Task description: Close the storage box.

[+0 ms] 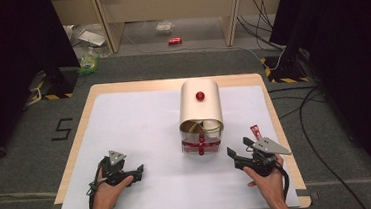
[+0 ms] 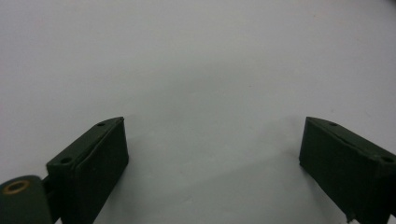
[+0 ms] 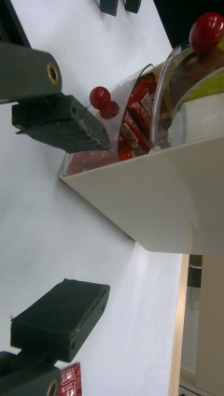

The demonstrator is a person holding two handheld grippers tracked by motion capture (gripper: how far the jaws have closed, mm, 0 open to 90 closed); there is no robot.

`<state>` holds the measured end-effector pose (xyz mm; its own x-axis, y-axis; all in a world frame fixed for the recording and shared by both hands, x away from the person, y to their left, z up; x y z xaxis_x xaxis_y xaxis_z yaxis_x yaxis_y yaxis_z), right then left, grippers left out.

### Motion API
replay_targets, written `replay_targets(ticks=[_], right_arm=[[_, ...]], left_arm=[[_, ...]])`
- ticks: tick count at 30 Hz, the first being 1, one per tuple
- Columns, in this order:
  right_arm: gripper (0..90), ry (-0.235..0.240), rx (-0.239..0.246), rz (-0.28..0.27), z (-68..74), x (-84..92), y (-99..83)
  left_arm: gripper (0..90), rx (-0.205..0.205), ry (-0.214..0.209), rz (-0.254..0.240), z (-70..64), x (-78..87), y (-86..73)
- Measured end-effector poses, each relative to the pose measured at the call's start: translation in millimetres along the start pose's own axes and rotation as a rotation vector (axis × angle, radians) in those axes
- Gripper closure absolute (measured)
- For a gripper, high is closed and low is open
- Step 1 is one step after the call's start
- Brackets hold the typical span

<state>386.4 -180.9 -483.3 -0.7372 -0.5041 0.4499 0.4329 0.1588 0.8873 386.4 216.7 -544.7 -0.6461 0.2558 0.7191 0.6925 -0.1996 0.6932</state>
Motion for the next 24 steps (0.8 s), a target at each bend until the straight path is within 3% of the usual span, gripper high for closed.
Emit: replay_targets(ticks=[24], right_arm=[[26.3, -0.002, -0.016, 0.01, -6.3, 16.9, -8.0]], left_arm=[[7.5, 0.0, -0.001, 0.0, 0.1, 0.1, -0.1]])
Point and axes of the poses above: each handheld gripper's, and its own axes: x roughly backward along the jaws, y roughly out of its top, z roughly to its left, the point moved 6 cm from there along -x, roughly forward along the jaws, and after that the axes turned 4 degrees about z, right-handed, at the moved point
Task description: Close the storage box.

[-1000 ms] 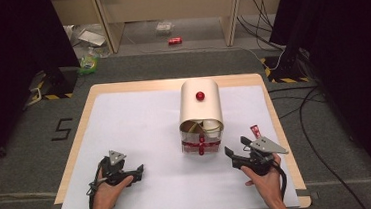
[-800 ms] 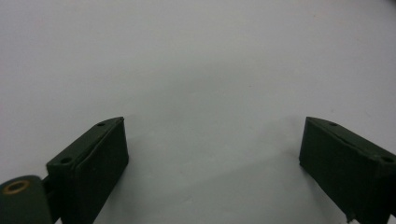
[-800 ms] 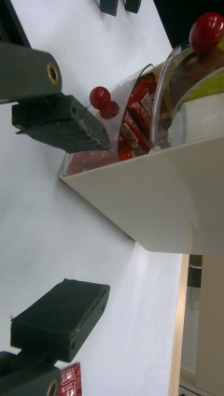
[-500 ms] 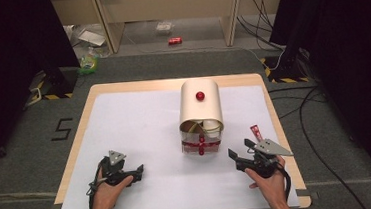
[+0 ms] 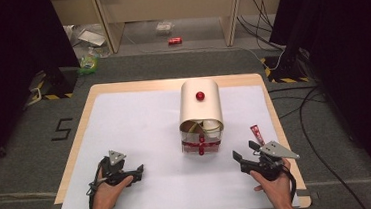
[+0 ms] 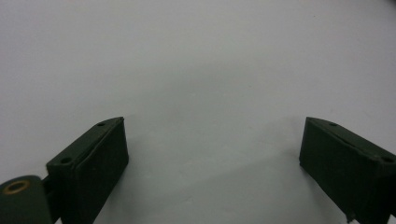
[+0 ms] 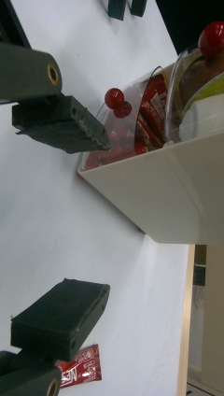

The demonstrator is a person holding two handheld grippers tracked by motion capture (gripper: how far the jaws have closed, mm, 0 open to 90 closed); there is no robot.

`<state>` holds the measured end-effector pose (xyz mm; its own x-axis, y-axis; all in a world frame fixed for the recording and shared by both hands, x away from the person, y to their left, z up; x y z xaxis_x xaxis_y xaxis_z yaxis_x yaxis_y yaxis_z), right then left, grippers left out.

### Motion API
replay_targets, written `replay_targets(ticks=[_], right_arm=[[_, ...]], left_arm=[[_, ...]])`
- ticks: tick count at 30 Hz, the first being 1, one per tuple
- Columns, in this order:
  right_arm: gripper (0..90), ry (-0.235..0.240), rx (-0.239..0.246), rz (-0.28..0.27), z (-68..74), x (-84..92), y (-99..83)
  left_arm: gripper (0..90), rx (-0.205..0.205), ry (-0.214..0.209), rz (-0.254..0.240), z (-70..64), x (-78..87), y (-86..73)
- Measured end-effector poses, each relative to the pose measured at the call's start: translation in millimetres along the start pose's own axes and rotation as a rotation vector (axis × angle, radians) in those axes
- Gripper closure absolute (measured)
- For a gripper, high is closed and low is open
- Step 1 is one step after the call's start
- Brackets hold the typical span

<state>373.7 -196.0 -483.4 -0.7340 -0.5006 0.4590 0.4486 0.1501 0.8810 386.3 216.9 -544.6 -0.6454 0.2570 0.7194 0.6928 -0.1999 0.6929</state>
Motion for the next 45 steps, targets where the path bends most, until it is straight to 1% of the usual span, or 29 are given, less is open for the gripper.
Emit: replay_targets(ticks=[14, 20, 21, 25, 32, 42, 45], right_arm=[[26.5, 0.004, -0.006, 0.009, -2.0, 11.5, -5.8], [26.4, 0.004, -0.002, 0.016, -2.8, 16.5, -8.6], [26.4, 0.004, 0.004, 0.016, -3.5, 17.5, -9.1], [26.4, 0.005, -0.007, 0.021, -4.0, 21.4, -10.9], [26.4, 0.006, -0.005, 0.029, -4.7, 27.3, -14.5], [26.0, 0.01, 0.009, 0.046, -3.2, 32.4, -19.4], [25.3, 0.01, 0.013, 0.058, -2.9, 34.4, -21.2]], left_arm=[[7.5, 0.0, 0.001, -0.001, -0.1, -0.1, 0.0], [7.5, 0.0, 0.001, -0.001, -0.1, -0.1, 0.0], [7.5, 0.001, 0.001, -0.001, -0.1, -0.1, 0.0], [7.5, 0.0, 0.001, -0.001, -0.1, -0.1, 0.0], [7.5, 0.0, 0.002, -0.001, -0.1, -0.1, 0.0], [7.5, 0.0, 0.002, -0.001, -0.1, -0.1, 0.0], [7.5, 0.0, 0.002, -0.001, -0.1, -0.1, 0.0]])
Point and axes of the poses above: each handheld gripper's, and its own axes: x roughly backward along the jaws, y roughly out of its top, z roughly to its left, the point moved 6 cm from there along -x, roughly forward along the jaws, and after that the axes turned 4 degrees about z, right-handed, at the moved point
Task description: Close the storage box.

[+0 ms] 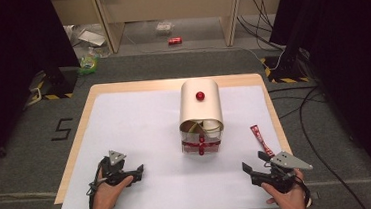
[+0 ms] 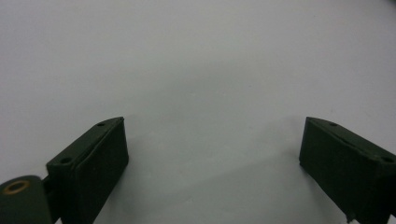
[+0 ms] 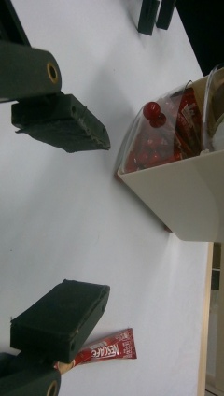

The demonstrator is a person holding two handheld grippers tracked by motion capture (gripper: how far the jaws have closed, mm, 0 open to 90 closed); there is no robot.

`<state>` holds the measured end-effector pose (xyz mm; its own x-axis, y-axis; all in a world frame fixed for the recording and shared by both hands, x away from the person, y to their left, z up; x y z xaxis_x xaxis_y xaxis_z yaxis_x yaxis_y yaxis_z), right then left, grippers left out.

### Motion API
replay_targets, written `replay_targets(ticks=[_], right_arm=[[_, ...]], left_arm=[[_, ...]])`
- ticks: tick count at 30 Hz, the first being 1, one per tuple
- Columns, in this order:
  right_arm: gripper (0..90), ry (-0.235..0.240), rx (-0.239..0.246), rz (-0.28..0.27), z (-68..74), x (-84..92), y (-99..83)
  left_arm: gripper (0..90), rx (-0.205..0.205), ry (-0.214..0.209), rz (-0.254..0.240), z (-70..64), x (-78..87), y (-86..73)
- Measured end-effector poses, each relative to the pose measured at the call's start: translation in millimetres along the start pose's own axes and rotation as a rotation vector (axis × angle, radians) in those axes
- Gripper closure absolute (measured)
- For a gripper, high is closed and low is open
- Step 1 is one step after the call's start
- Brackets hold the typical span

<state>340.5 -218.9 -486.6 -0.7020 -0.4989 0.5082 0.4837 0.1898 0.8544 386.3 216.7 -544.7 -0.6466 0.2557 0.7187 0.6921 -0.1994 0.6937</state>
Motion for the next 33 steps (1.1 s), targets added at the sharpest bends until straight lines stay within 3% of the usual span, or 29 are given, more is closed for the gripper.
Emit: replay_targets(ticks=[33], right_arm=[[23.1, 0.008, 0.043, 0.114, 3.6, 15.2, -26.6]], left_arm=[[7.5, -0.001, 0.0, 0.0, -0.1, 0.0, 0.0]])
Point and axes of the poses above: each handheld gripper's, and its own axes: x roughly backward along the jaws, y roughly out of its top, z roughly to its left, the point moved 6 cm from there along -x, roughly forward along the jaws, and after that the axes turned 4 degrees about z, right-handed, at the moved point
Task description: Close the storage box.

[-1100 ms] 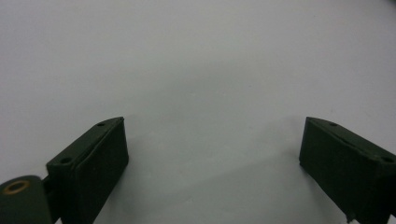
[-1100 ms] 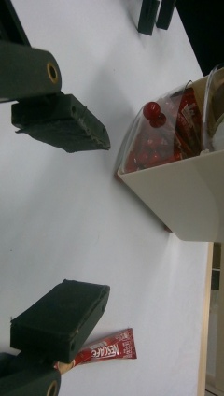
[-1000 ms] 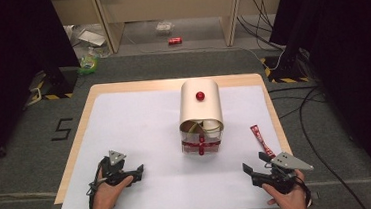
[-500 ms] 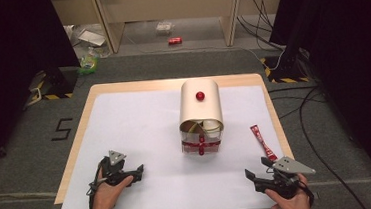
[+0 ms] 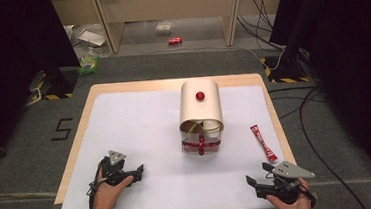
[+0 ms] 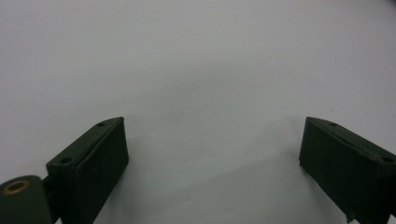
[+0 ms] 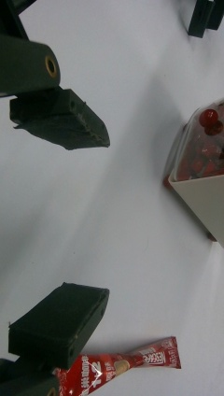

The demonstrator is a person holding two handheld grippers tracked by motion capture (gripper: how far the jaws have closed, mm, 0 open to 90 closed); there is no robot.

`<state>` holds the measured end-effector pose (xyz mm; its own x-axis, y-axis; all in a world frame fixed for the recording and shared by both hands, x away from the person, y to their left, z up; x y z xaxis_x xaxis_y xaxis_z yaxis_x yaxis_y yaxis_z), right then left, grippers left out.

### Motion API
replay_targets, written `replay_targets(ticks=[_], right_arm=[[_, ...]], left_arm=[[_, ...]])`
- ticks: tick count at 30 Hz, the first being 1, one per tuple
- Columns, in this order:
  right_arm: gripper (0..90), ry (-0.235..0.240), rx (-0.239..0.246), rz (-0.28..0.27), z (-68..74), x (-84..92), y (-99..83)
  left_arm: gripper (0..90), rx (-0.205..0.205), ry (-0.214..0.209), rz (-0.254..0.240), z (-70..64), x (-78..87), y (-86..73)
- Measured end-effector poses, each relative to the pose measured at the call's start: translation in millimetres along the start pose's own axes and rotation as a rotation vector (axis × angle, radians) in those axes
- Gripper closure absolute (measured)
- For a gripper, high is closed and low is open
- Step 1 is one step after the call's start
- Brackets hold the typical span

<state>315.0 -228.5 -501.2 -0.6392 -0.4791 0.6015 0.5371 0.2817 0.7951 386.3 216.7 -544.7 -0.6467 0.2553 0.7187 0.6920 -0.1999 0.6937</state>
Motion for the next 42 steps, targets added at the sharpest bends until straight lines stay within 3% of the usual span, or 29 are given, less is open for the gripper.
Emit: replay_targets(ticks=[13, 18, 29, 35, 42], right_arm=[[22.3, 0.0, -0.005, 0.06, -3.9, -2.2, -10.2], [21.6, -0.001, 0.005, 0.132, -5.0, -6.7, -18.6], [19.4, 0.022, 0.037, 0.21, 0.5, -15.2, -28.4], [14.6, 0.006, 0.112, 0.213, 4.0, -17.4, -31.4], [14.5, 0.005, 0.113, 0.21, 4.2, -17.7, -31.5]], left_arm=[[7.5, 0.0, 0.0, 0.0, 0.0, 0.0, 0.0], [7.5, 0.0, 0.0, 0.0, 0.0, 0.0, 0.0], [7.4, -0.001, 0.001, 0.001, 0.0, 0.0, 0.0], [7.4, -0.001, 0.001, 0.001, -0.1, 0.0, 0.0], [7.5, -0.001, 0.001, 0.001, 0.0, 0.0, 0.0]])
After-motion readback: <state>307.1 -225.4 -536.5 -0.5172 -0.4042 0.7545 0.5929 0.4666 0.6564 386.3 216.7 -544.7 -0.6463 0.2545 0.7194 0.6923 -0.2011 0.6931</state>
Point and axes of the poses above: each handheld gripper's, and its own axes: x roughly backward along the jaws, y roughly out of its top, z roughly to its left, the point moved 6 cm from there along -x, roughly forward along the jaws, and after that the axes turned 4 degrees about z, right-handed, at the moved point
